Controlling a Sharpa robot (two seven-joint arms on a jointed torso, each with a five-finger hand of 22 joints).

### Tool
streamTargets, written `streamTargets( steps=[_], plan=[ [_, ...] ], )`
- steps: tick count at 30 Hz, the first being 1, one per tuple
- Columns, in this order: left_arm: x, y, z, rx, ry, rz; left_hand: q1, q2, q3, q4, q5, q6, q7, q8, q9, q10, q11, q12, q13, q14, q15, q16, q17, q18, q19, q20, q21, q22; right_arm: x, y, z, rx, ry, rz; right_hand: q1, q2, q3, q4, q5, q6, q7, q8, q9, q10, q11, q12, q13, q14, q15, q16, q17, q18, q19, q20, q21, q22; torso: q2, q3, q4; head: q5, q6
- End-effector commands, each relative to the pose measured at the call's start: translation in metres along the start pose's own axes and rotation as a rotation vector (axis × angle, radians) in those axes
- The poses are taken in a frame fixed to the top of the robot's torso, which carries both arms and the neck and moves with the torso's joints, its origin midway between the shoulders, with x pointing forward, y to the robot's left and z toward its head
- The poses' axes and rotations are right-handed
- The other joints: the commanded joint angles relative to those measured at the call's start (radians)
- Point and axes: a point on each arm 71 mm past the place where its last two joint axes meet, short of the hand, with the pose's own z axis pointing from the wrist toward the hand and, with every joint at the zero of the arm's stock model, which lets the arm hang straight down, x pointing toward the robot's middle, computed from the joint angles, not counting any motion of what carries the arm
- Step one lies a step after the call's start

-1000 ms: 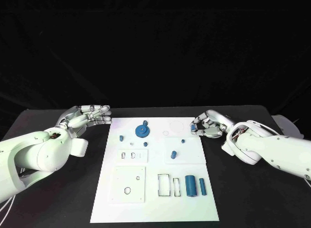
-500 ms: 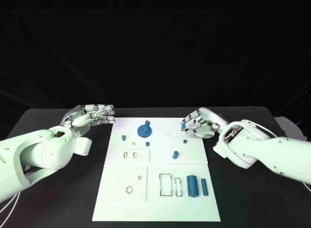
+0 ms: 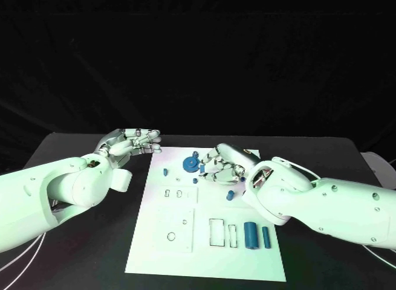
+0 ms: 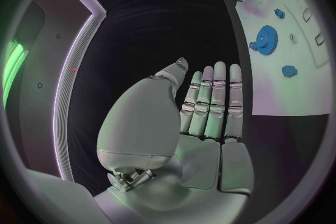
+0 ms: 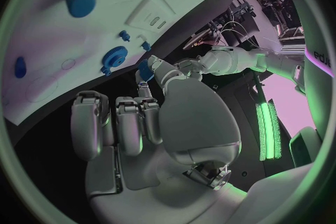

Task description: Assemble the parts on the task board

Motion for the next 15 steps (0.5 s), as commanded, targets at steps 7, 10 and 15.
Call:
streamTargets(
  steps=[7,10,15],
  plan=[
    [0.009,0.000,0.001,-0.004,0.038,-0.011,0.004,0.006,0.000,-0.006,-0.003,0.002,0.006,-0.006,0.001,-0.006,-0.001,-0.006,0.001,0.002,0.003,-0.006,-0.001,0.010,-0.005,0.004,-0.004,-0.002,0.023,0.012,0.007,0.001,0.021,-0.105,-0.017,-0.005,0.002,0.008,-0.007,0.012,-0.018,0.021,0.022,0.074,-0.004,0.003,0.227,0.102,-0.006,0.006,0.263,-0.018,0.004,-0.001,0.004,0.131,-0.001,0.0004,0.0011,0.020,-0.007],
    [0.010,0.001,0.002,-0.005,0.041,-0.012,0.005,0.006,0.001,-0.007,-0.003,0.003,0.005,-0.005,0.001,-0.005,-0.002,-0.005,0.001,0.003,0.002,-0.006,-0.002,0.011,-0.005,0.004,-0.004,-0.002,0.028,0.015,0.010,-0.002,0.032,-0.115,-0.020,-0.006,0.002,0.009,-0.007,0.012,-0.019,0.021,0.022,0.076,-0.004,0.004,0.228,0.102,-0.006,0.006,0.263,-0.019,0.005,-0.001,0.005,0.132,-0.001,-0.0002,0.0002,0.022,-0.009],
    [0.013,0.001,0.002,-0.005,0.047,-0.013,0.005,0.006,0.001,-0.007,-0.003,0.003,0.005,-0.005,0.002,-0.005,-0.002,-0.005,0.002,0.003,0.002,-0.006,-0.002,0.011,-0.004,0.004,-0.004,-0.002,0.038,0.019,0.013,-0.009,0.048,-0.123,-0.023,-0.008,0.001,0.010,-0.008,0.011,-0.018,0.021,0.022,0.076,-0.004,0.005,0.229,0.102,-0.007,0.006,0.263,-0.019,0.005,-0.001,0.005,0.133,0.000,0.0008,0.0002,0.024,-0.010]
  ],
)
